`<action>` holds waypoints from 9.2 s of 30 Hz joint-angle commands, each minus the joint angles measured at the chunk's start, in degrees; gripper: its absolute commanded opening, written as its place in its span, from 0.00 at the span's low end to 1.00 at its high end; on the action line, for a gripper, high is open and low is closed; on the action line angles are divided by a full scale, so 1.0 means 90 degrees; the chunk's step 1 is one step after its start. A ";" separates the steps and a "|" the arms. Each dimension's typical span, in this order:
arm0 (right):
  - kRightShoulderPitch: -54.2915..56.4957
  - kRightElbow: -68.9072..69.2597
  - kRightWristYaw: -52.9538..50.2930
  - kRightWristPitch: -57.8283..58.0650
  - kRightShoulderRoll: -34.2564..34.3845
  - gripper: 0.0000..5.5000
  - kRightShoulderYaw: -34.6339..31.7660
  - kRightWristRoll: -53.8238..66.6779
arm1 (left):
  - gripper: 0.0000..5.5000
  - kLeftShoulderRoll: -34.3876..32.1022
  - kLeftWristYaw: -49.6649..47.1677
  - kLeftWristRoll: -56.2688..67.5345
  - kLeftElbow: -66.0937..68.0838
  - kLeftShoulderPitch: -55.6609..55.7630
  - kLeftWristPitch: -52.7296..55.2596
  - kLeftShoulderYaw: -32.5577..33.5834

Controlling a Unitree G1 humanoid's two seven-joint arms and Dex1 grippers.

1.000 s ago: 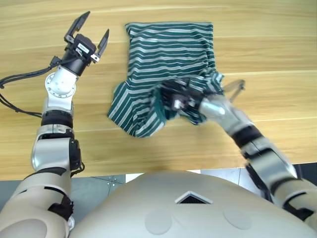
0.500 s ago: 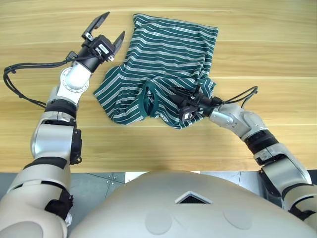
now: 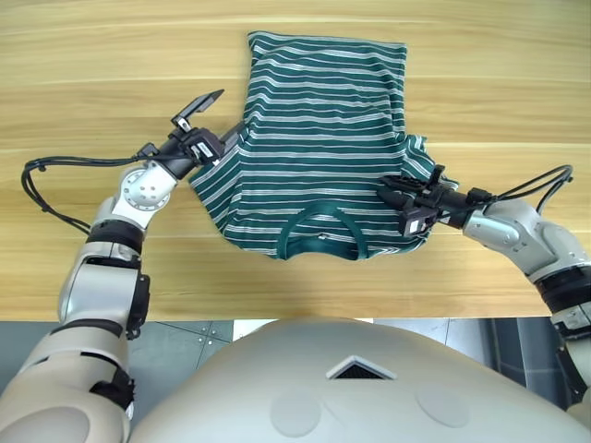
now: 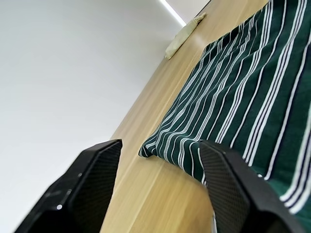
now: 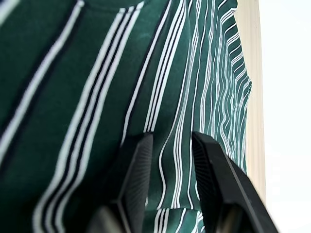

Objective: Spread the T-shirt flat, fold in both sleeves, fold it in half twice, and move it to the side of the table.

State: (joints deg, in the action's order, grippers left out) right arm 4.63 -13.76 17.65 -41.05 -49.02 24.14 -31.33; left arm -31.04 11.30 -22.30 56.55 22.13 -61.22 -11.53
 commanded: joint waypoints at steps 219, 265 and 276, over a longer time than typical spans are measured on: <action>-0.3850 0.1136 -0.0107 0.0497 -0.0314 0.27 -0.4396 0.0511 | 0.41 -0.0321 0.0984 0.0447 -0.5163 -0.3339 0.2417 -0.0578; -0.2150 0.0086 -0.1492 0.0223 0.0140 0.00 -0.1713 -0.0162 | 0.42 0.0521 0.1065 0.1447 -0.5622 -0.3187 0.1825 -0.0130; -0.2019 0.1010 -0.1153 -0.0017 0.0455 0.00 -0.1997 0.0834 | 0.42 0.0695 0.1031 0.1440 -0.5155 -0.3042 0.1700 -0.0173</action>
State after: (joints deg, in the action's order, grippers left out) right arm -14.56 -5.22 6.19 -41.24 -45.39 6.79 -24.39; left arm -25.06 20.69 -9.25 9.24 -6.14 -45.60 -12.98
